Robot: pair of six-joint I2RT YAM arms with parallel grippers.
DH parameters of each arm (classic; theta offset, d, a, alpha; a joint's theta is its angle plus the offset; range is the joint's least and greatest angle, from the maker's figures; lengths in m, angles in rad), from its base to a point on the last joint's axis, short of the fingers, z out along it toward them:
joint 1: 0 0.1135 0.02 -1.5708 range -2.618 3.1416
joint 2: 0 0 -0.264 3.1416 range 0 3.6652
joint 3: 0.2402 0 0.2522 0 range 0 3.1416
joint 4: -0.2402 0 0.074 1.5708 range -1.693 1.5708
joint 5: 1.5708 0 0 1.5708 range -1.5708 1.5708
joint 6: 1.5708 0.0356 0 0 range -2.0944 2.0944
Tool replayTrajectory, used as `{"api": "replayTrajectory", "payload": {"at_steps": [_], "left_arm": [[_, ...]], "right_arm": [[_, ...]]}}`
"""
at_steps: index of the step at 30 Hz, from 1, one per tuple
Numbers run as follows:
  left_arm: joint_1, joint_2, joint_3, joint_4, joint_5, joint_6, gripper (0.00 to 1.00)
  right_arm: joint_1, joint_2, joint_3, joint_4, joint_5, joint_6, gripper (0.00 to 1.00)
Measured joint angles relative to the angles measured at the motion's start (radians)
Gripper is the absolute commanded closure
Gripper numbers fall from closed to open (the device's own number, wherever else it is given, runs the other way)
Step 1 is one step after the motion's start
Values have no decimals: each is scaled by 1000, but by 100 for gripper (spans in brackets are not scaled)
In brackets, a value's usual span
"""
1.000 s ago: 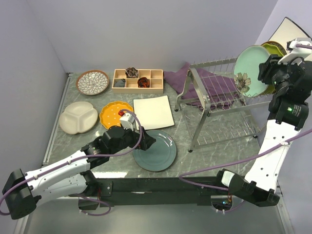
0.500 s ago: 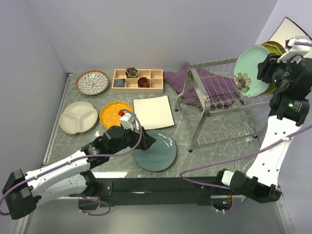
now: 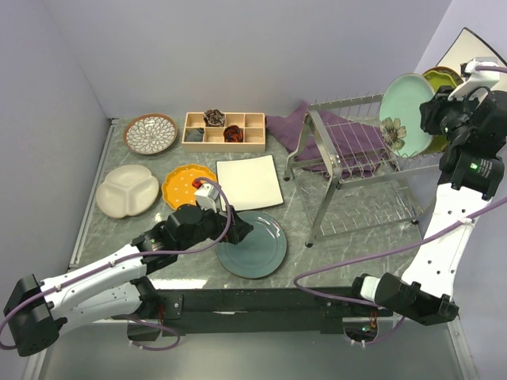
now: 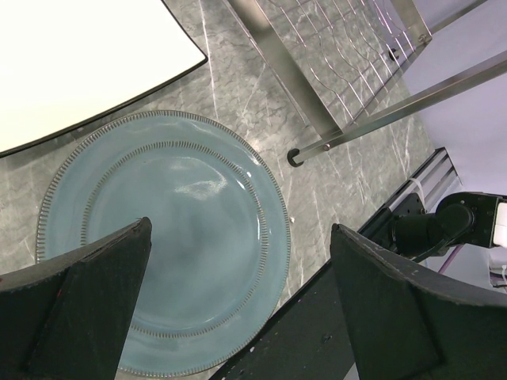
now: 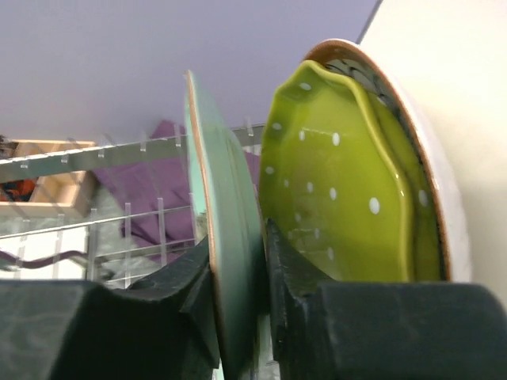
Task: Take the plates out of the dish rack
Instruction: Unload the plate from the dish rack.
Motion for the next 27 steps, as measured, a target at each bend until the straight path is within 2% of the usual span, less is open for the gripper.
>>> {"api": "replayTrajectory", "payload": {"at_steps": [1, 3, 4, 20, 27], "left_arm": [[0, 0, 0, 0, 0, 0, 0], [0, 0, 0, 0, 0, 0, 1], [0, 0, 0, 0, 0, 0, 1], [0, -1, 0, -1, -11, -4, 0], [0, -27, 0, -10, -33, -23, 1]], "right_arm": [[1, -5, -3, 2, 1, -7, 84], [1, -10, -11, 8, 21, -47, 92], [0, -10, -11, 8, 38, -60, 100], [8, -42, -11, 26, 57, -58, 100], [9, -53, 24, 90, 32, 28, 100]]}}
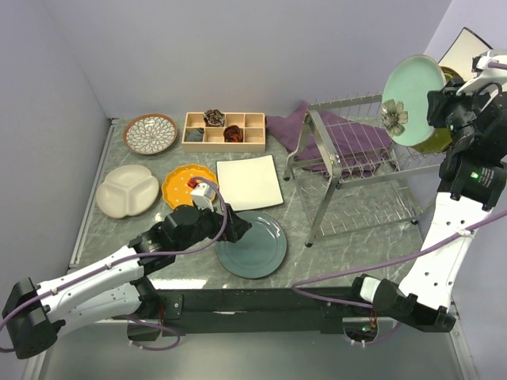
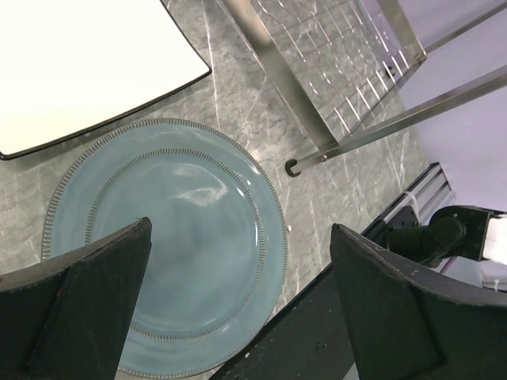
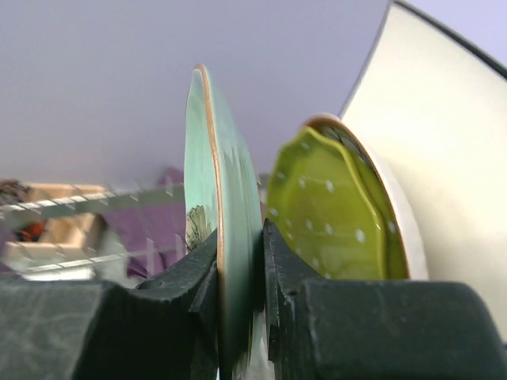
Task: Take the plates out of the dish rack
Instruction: Unload the plate from the dish rack, then place the plate at the center of the board.
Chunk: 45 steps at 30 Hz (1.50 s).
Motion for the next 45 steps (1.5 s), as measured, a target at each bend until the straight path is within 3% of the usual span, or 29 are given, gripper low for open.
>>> {"api": "replayTrajectory", "payload": {"at_steps": [11, 17, 22, 27, 34, 39, 45], "left_arm": [[-1, -55, 2, -46, -30, -38, 1], [-1, -85, 63, -116, -29, -39, 1], [-1, -173, 121, -147, -24, -47, 1], [-1, -258, 195, -198, -19, -57, 1], [-1, -434, 305, -261, -15, -61, 1], [-1, -530, 329, -226, 2, -59, 1], [-1, -513, 299, -131, 86, -60, 2]], "right_arm": [[26, -29, 24, 77, -2, 224, 100], [39, -35, 18, 152, 9, 450, 100], [90, -54, -3, 286, -89, 663, 100], [272, -64, -10, 398, -177, 788, 100], [569, -96, -103, 455, -280, 829, 100], [715, -131, -233, 503, -307, 828, 100], [888, -148, -368, 513, -321, 809, 100]]}}
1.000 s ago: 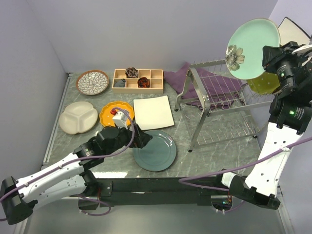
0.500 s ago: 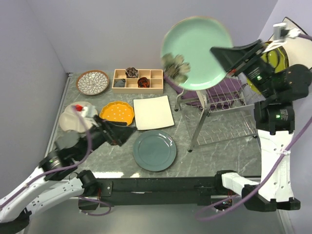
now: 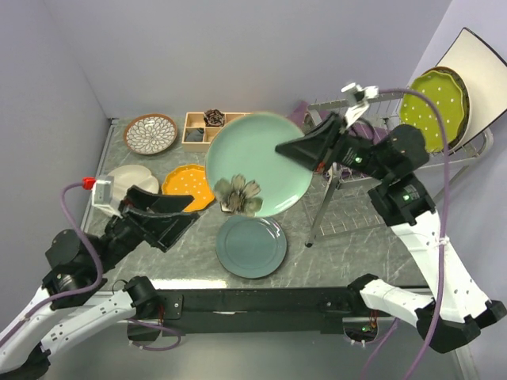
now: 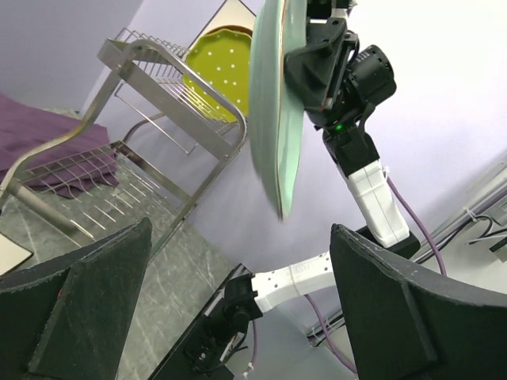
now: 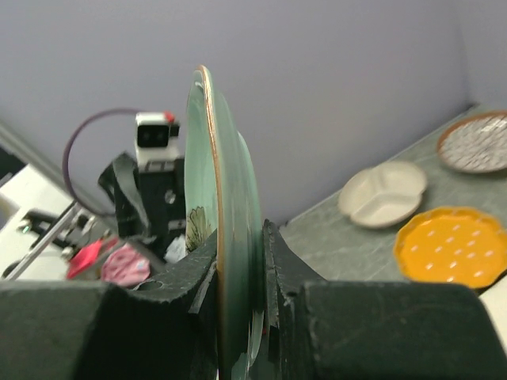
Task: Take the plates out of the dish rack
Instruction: Place the plate at the center of the board.
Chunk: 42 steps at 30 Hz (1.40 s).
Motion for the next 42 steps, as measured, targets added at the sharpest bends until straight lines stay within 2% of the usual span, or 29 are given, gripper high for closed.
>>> {"api": "replayTrajectory", "payload": {"at_steps": [3, 6, 9, 10, 12, 13, 15, 18, 19, 20, 21, 26, 27, 29, 30, 35, 42], "left_arm": [[0, 56, 0, 41, 27, 2, 2], [0, 113, -2, 74, 45, 2, 8], [0, 144, -9, 98, 53, -5, 22], [0, 150, -11, 105, 53, -7, 31], [0, 157, -19, 118, 51, -15, 40], [0, 158, -24, 124, 51, -23, 50], [0, 159, -44, 139, 50, -38, 60], [0, 159, -75, 138, 39, -66, 94], [0, 159, -85, 135, 28, -71, 99], [1, 157, -96, 122, 14, -68, 99], [3, 156, -111, 115, 4, -79, 99], [1, 114, -164, 88, -27, -144, 99], [0, 105, -170, 83, -28, -156, 99], [-1, 84, -183, 45, -34, -174, 99], [-1, 77, -189, 25, -37, -181, 99], [-1, 55, -220, -103, -63, -209, 99], [-1, 16, -218, -281, -186, -215, 99]], "right_arm": [[71, -1, -47, 0, 0, -15, 100], [124, -1, -82, 0, 3, -32, 100], [163, -1, -111, 2, 8, -52, 100], [172, -1, -122, 3, 9, -57, 100], [184, -2, -140, 5, 11, -70, 100], [189, -2, -144, 2, 13, -76, 100], [199, -2, -156, 0, 30, -90, 100], [209, -2, -180, 0, 66, -112, 100], [210, -2, -191, -2, 78, -117, 100], [211, -1, -197, -14, 90, -123, 100], [212, -1, -207, -24, 104, -134, 90], [217, 3, -240, -47, 123, -137, 59], [221, 3, -242, -45, 130, -138, 49], [222, 1, -242, -28, 151, -145, 38], [222, 0, -242, -16, 164, -150, 29], [221, 7, -178, -34, 228, -181, 1], [221, 14, -1, -63, 330, -244, 0]]}}
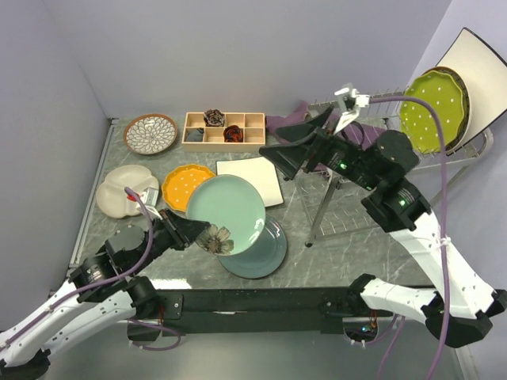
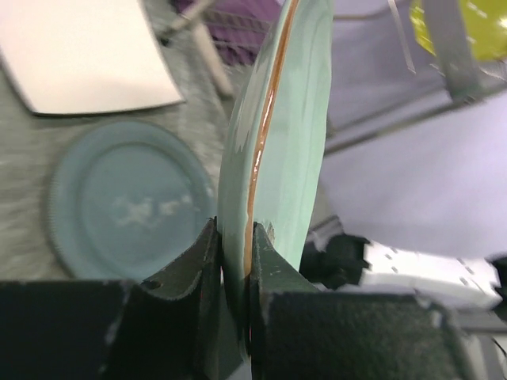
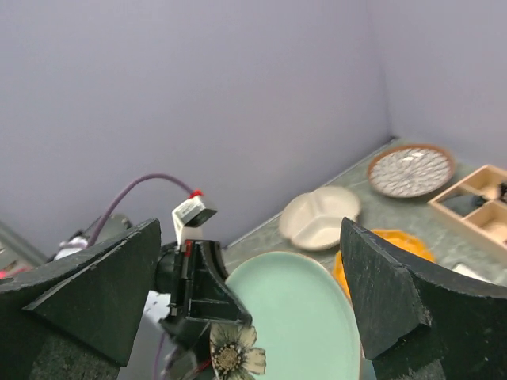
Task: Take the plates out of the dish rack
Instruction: Place the plate at the center of the board.
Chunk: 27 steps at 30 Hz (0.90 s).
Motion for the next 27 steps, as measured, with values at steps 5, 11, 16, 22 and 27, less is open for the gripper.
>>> {"api": "replayTrajectory", "payload": {"at_steps": [5, 11, 16, 22, 27], "left_arm": [[0, 33, 35, -102, -161, -1, 99], [0, 109, 56, -168, -307, -1, 99], [59, 165, 72, -184, -332, -2, 99], [343, 209, 76, -158, -196, 5, 99], [634, 221, 60, -113, 39, -12, 99]], "right_arm": [[0, -103, -40, -15, 106, -43, 0], [0, -314, -136, -20, 229, -77, 0], [0, -435, -154, 2, 264, -93, 0], [0, -428, -154, -15, 274, -100, 0], [0, -409, -154, -43, 267, -101, 0]]}}
